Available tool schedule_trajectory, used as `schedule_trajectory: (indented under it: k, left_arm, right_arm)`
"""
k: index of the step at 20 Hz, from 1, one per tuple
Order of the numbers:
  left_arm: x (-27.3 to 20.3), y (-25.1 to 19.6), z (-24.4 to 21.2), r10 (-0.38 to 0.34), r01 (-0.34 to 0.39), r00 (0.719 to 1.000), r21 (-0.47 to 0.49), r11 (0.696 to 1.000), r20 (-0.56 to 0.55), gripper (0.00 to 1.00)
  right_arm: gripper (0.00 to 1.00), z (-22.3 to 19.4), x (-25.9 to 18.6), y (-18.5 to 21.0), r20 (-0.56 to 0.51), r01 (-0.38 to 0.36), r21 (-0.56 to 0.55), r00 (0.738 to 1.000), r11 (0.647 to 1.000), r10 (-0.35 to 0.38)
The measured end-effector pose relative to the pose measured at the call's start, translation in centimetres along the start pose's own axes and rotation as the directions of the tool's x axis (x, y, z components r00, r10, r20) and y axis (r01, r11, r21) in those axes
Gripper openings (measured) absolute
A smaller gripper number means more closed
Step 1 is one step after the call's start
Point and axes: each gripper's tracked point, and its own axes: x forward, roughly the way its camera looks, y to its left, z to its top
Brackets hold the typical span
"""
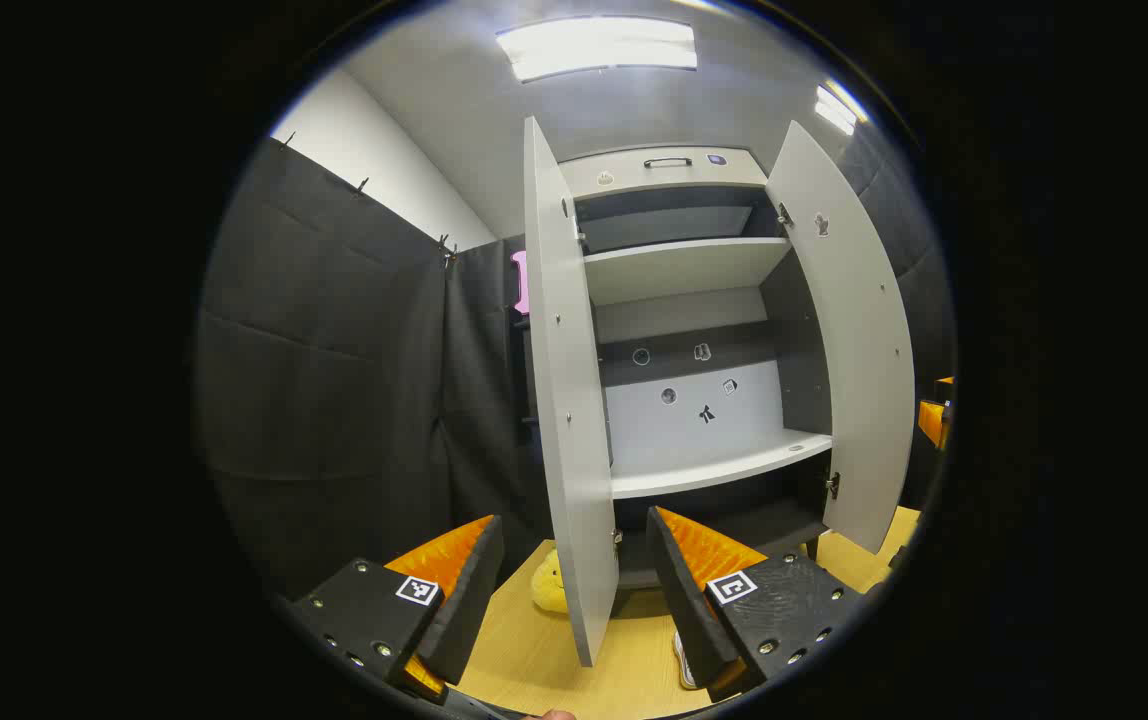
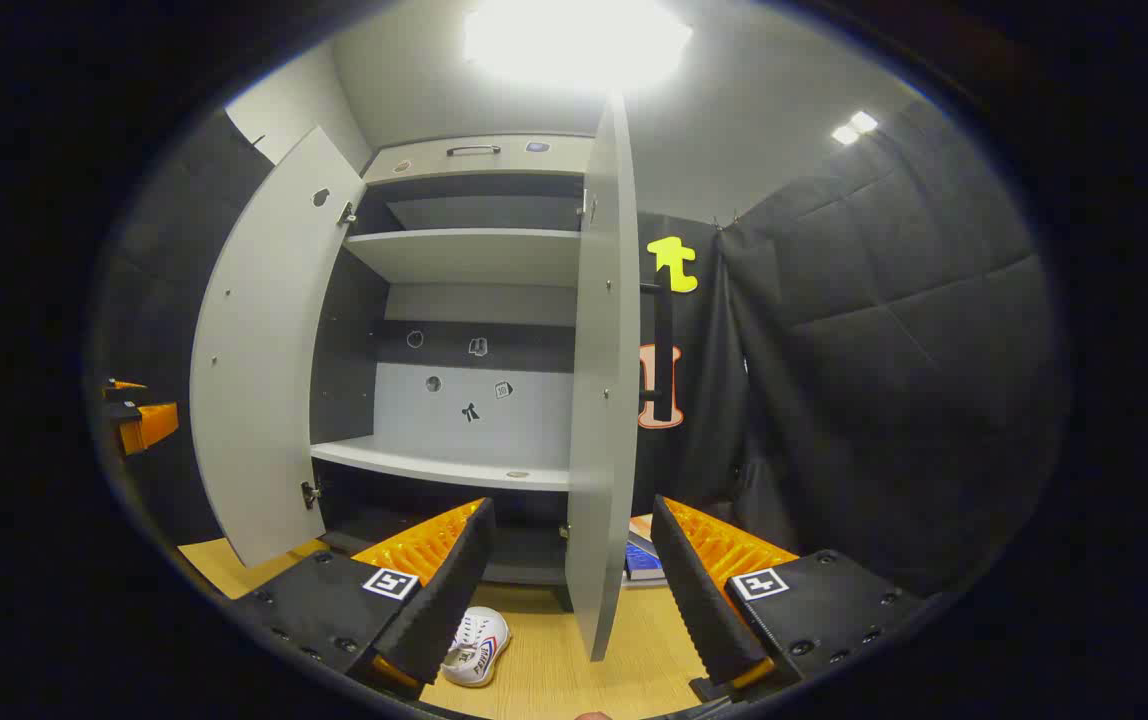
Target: Grab one shoe with the right hand and put it into the shoe cabinet, grab the other shoe with the left hand and put it into the shoe cabinet; then close the right door with the right hand and the left door with the left hand.
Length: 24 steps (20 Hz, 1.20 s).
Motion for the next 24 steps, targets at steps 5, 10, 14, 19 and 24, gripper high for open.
schedule_trajectory:
  k: [5,10,14,19,24]
  left_arm:
    - [-0.1,-0.3,0.2,0.002,-0.002,1.000,0.007,1.000,0.006,0.78]
    - [-0.1,-0.6,0.2,0.001,-0.001,1.000,0.004,1.000,0.006,0.78]
    - [-0.1,-0.6,0.4,0.003,-0.003,1.000,0.003,1.000,0.011,0.78]
    - [-0.2,-0.4,0.9,0.009,-0.009,1.000,0.005,1.000,0.023,0.78]
    - [-0.5,-0.4,1.0,0.017,-0.018,0.999,0.009,1.000,0.032,0.78]
  right_arm:
    - [0.98,0.3,0.0,0.0,0.009,-0.005,0.001,1.000,1.000,0.005]
    - [0.98,0.3,0.1,0.1,0.010,-0.010,0.000,1.000,1.000,0.010]
    - [0.98,0.7,0.3,0.2,0.022,-0.014,-0.002,1.000,1.000,0.014]
    - [0.98,0.9,0.3,0.6,0.033,-0.029,-0.004,0.999,1.000,0.029]
    - [0.98,0.3,1.6,3.2,0.015,-0.082,0.000,0.996,0.997,0.082]
